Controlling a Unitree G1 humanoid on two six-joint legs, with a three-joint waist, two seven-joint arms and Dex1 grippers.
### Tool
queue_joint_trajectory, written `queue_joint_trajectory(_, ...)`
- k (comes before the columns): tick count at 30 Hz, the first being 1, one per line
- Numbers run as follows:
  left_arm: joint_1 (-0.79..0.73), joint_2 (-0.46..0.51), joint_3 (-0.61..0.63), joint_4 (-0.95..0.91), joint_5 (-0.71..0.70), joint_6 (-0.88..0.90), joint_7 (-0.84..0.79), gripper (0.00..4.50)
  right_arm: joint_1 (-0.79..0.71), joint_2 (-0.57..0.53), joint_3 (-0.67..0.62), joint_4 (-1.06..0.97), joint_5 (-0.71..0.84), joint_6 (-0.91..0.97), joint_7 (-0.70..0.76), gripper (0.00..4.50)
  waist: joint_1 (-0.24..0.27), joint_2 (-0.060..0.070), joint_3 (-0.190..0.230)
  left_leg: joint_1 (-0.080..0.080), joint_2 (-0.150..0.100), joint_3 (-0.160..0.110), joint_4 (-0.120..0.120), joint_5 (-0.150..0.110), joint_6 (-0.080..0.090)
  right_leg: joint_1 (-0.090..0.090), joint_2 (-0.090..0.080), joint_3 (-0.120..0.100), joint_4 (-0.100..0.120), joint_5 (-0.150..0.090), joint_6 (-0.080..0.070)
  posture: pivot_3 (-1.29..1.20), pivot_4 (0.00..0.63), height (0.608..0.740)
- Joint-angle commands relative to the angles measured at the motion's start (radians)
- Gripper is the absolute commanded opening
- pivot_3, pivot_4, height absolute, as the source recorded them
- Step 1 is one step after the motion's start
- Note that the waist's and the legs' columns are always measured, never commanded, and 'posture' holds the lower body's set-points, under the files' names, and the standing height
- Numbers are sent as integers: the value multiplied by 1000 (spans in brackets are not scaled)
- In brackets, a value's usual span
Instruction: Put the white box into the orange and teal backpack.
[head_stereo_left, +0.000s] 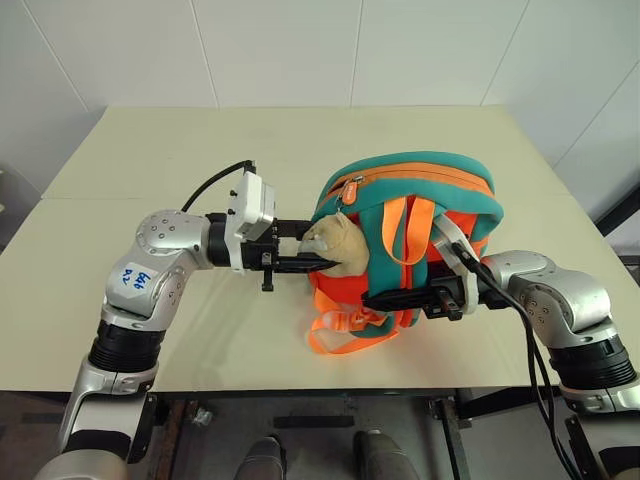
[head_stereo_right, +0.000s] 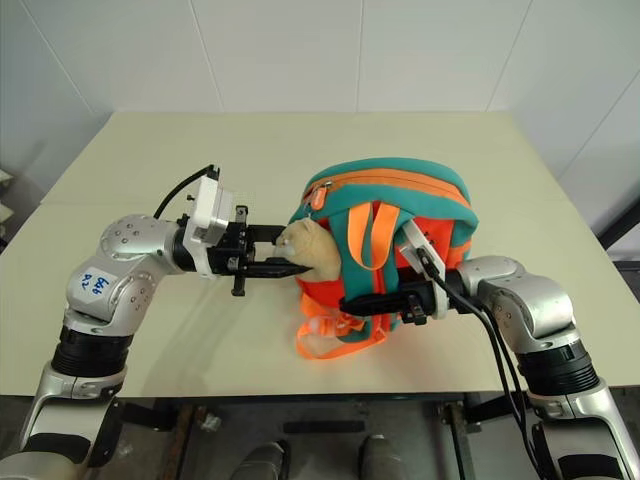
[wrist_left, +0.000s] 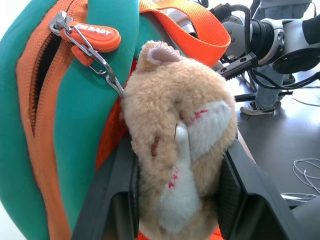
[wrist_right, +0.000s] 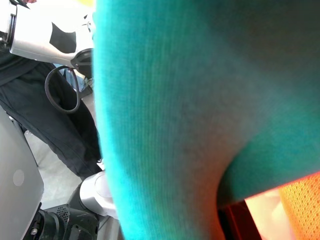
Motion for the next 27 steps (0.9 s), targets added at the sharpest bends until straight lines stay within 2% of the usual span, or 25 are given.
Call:
queue_joint_trajectory(1, -23, 103, 69, 52, -1, -30, -79, 1454, 1, -5, -15, -20, 4, -6, -1, 0, -2, 0, 0, 0, 0, 0, 0, 0, 0, 0, 0, 0, 0, 0, 0, 0, 150, 740)
queue_joint_trajectory(5, -80, 209, 63, 261, 81, -121, -161, 1454, 18, -32, -30, -26, 4, -1, 1, 0, 0, 0, 0, 0, 0, 0, 0, 0, 0, 0, 0, 0, 0, 0, 0, 0, 150, 740)
queue_joint_trajectory(8, -124, 227, 45, 405, 138, -176, -163, 1454, 30, -38, -44, -36, 10, 4, -18, 0, 4, 0, 0, 0, 0, 0, 0, 0, 0, 0, 0, 0, -1, 0, 0, 0, 150, 740)
queue_joint_trajectory(11, -140, 215, 33, 468, 163, -221, -174, 1454, 36, -35, -58, -44, 22, 11, -39, 0, 4, 0, 0, 0, 0, 0, 0, 0, 0, 0, 0, 0, -1, 0, 0, 0, 150, 740)
queue_joint_trajectory(14, -144, 150, 18, 562, 182, -249, -151, 1454, 70, -34, -75, -76, 38, 30, -66, 0, 7, 0, 0, -1, 0, 0, -1, 0, 0, 0, 0, 0, -1, 0, 0, 0, 150, 740)
queue_joint_trajectory(17, -131, 9, -4, 717, 231, -329, -66, 1454, 114, -16, -94, -117, 65, 50, -111, 0, 9, 0, 0, 0, 0, 0, -1, 0, 0, 0, 0, 0, 0, 0, 0, 0, 150, 740)
queue_joint_trajectory(21, -117, -98, -29, 872, 301, -445, -7, 1454, 134, 8, -102, -152, 88, 66, -162, 0, 4, -1, 0, -1, -1, 0, 2, 0, 1, 1, 0, 0, 0, 1, 1, 0, 150, 740)
queue_joint_trajectory(24, -111, -135, -36, 938, 328, -491, 5, 1454, 145, 17, -106, -167, 104, 75, -188, 0, 7, -1, 0, 0, -1, 0, 1, 0, 1, 0, 0, 0, 0, 1, 1, 0, 150, 740)
queue_joint_trajectory(27, -86, -133, -44, 926, 336, -506, -13, 1454, 151, 23, -106, -172, 107, 72, -207, 0, 9, -1, -1, 0, -1, -1, 1, 0, 1, 1, 0, 0, 0, 1, 1, 0, 150, 740)
